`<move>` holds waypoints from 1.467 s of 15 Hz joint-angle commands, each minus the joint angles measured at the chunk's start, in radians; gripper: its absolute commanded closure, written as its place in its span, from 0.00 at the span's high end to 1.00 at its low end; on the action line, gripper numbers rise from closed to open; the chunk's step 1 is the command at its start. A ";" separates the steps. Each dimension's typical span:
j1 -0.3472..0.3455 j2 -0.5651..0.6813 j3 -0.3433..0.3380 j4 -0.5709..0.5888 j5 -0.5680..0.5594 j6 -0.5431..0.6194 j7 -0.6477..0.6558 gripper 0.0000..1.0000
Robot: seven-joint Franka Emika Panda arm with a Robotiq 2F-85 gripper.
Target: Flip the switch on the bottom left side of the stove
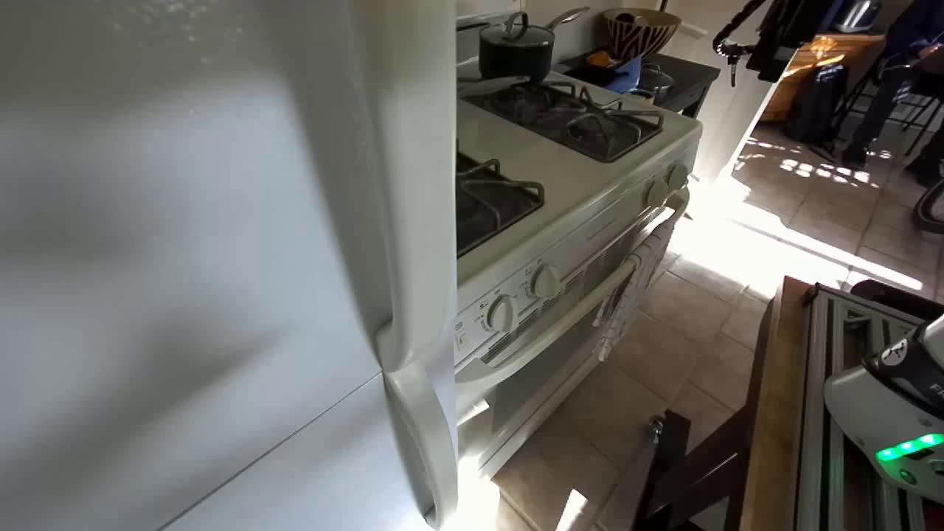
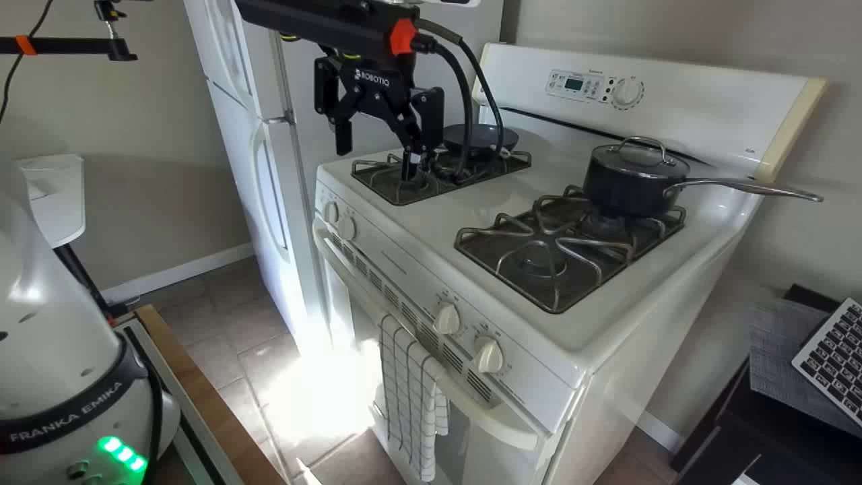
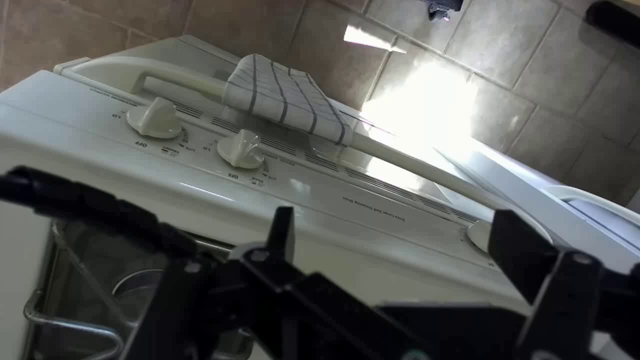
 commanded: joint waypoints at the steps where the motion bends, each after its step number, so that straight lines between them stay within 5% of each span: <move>1: -0.020 0.005 0.016 0.001 0.011 -0.001 -0.010 1.00; 12: -0.020 0.005 0.016 0.001 0.011 -0.001 -0.010 1.00; 18: -0.035 -0.097 0.081 -0.135 -0.031 0.026 0.033 1.00; 19: -0.020 0.005 0.016 0.001 0.011 -0.001 -0.010 1.00; 22: -0.020 0.005 0.016 0.001 0.011 -0.001 -0.010 1.00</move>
